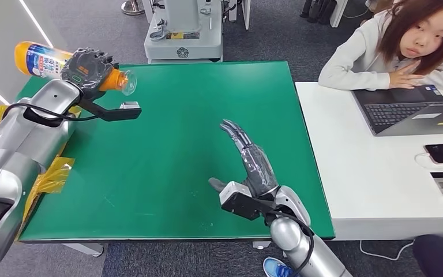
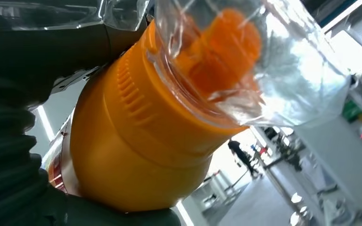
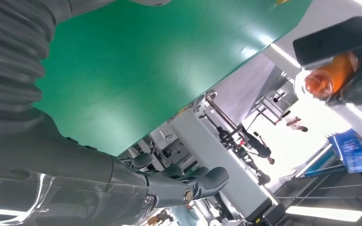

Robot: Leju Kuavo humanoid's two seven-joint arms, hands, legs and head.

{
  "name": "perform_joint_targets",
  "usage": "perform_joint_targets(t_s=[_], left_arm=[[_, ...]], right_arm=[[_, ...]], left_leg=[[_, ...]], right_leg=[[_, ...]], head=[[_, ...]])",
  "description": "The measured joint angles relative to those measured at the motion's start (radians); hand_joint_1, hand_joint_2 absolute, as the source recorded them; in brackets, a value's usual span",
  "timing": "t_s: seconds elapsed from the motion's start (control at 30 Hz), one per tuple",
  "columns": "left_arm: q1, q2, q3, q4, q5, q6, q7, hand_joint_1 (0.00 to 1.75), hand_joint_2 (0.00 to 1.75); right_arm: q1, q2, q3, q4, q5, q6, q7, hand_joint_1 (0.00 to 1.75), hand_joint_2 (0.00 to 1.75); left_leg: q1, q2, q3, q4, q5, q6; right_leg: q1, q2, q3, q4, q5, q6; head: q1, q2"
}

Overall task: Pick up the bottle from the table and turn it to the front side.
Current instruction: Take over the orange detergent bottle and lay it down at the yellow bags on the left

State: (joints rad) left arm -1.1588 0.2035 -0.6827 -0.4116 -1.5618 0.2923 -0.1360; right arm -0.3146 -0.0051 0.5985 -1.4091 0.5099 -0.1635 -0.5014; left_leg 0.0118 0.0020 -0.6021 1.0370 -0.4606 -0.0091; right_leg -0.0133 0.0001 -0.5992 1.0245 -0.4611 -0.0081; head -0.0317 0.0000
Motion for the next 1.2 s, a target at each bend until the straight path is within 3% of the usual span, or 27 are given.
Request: perform_joint_targets(t_s=[0.53, 0.9, 1.2], left_arm=[[-0.012, 0.106, -0.040, 0.106, 0.000, -0.211, 0.080, 1.75, 1.75], [-0.004, 0.158, -0.040, 0.141, 0.005, -0.270, 0.096, 1.75, 1.75], [0.046, 0.186, -0.040, 0.152, 0.003, -0.281, 0.093, 1.75, 1.75]], right_arm=[[0.062, -0.002, -0.030, -0.039, 0.022, 0.013, 0.007, 0.00, 1.75], [0.078, -0.001, -0.037, -0.044, 0.025, 0.023, 0.007, 0.00, 1.75], [0.078, -0.001, -0.037, -0.044, 0.024, 0.032, 0.004, 0.00, 1.75]], left_leg=[[0.000, 0.001, 0.000, 0.000, 0.000, 0.000], [0.000, 0.001, 0.000, 0.000, 0.000, 0.000], [0.000, 0.000, 0.000, 0.000, 0.000, 0.000]], right_leg=[[0.000, 0.001, 0.000, 0.000, 0.000, 0.000], [0.000, 0.001, 0.000, 0.000, 0.000, 0.000], [0.000, 0.001, 0.000, 0.000, 0.000, 0.000]], head=[[0.000, 0.000], [0.000, 0.000], [0.000, 0.000]])
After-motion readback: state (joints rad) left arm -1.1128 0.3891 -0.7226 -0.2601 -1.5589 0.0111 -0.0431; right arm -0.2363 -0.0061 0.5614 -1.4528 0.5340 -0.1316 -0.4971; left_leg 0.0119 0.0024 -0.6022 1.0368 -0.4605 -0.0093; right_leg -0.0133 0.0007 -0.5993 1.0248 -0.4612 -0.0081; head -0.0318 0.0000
